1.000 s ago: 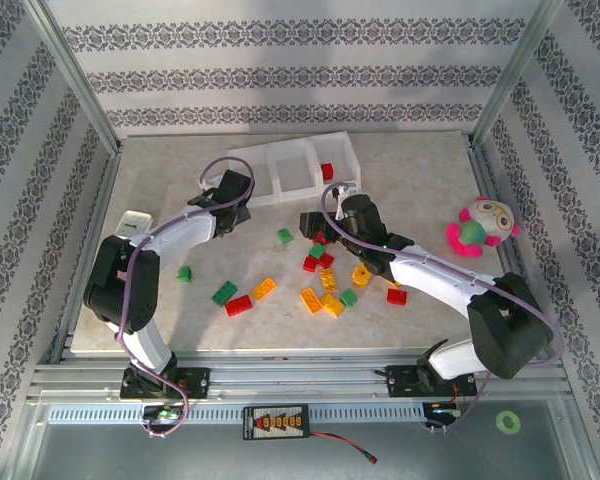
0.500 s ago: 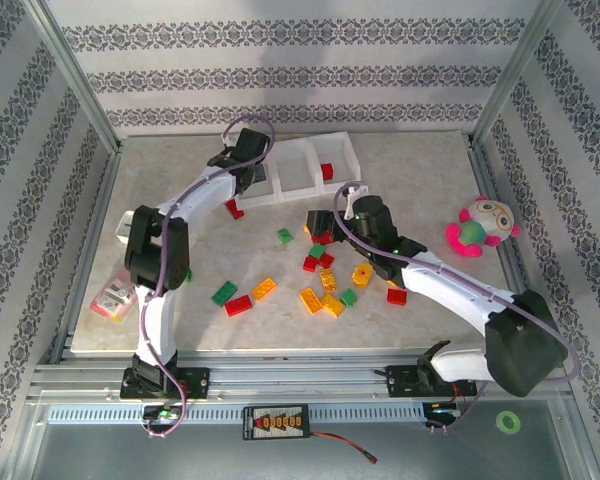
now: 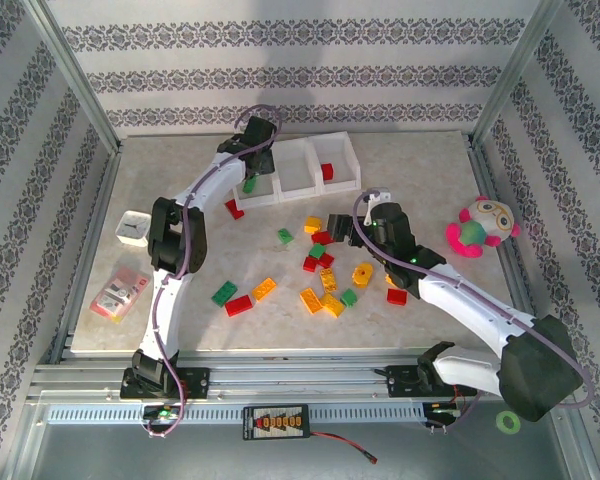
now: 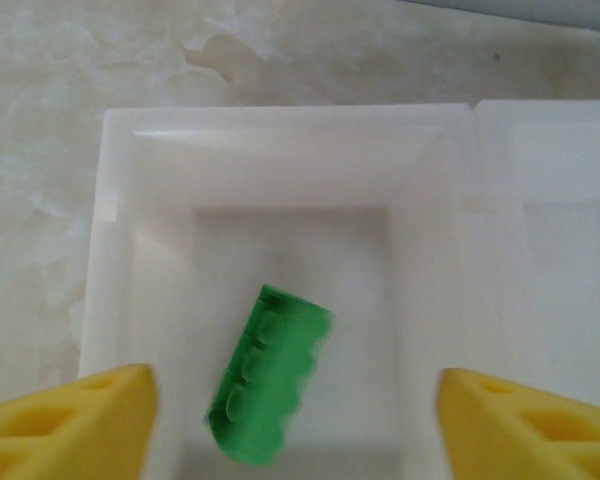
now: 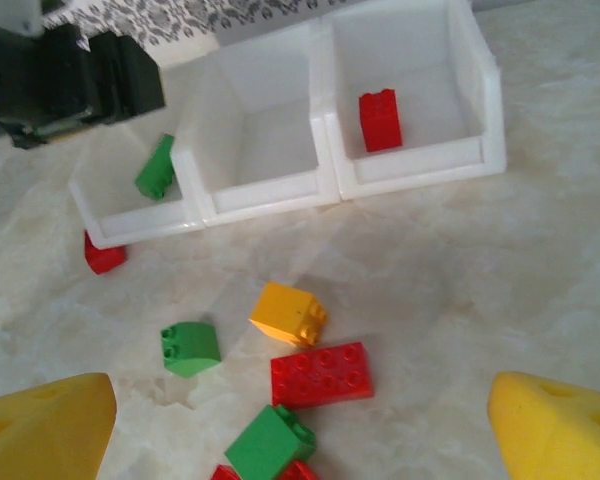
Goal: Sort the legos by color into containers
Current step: Place the lego in the container.
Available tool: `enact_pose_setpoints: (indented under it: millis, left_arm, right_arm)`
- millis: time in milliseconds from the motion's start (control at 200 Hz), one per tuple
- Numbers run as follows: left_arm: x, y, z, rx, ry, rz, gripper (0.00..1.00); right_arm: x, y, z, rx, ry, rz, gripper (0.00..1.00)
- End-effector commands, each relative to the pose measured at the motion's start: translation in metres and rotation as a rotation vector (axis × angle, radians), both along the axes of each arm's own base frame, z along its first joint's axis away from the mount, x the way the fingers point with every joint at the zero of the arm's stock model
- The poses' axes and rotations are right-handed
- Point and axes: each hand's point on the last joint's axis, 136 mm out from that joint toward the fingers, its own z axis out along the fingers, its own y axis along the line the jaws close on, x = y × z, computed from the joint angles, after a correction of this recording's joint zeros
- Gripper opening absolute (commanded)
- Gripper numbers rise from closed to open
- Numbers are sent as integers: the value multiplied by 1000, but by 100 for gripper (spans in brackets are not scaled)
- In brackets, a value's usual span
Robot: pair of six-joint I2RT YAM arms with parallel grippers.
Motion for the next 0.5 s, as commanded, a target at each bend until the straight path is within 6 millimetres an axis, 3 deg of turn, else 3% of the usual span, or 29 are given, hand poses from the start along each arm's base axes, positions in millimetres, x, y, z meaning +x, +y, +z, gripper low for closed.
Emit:
enact_pose_setpoints:
  millis: [0, 120, 290, 495]
  left_arm:
    - [-7, 1, 31, -20, -20, -35, 86]
    - [-22, -3, 58, -39, -76, -72, 100]
    - [-60, -14, 84, -80, -158, -142, 99]
    - [-130, -66, 100, -105, -342, -477, 99]
  right_arm:
    - [-4, -12, -10, -85, 42, -23, 95]
    - [-10, -13, -24, -137, 111, -9, 95]
    - [-25, -30, -53, -229, 267, -67, 94]
    - [-43, -43, -84, -190, 394, -171, 89]
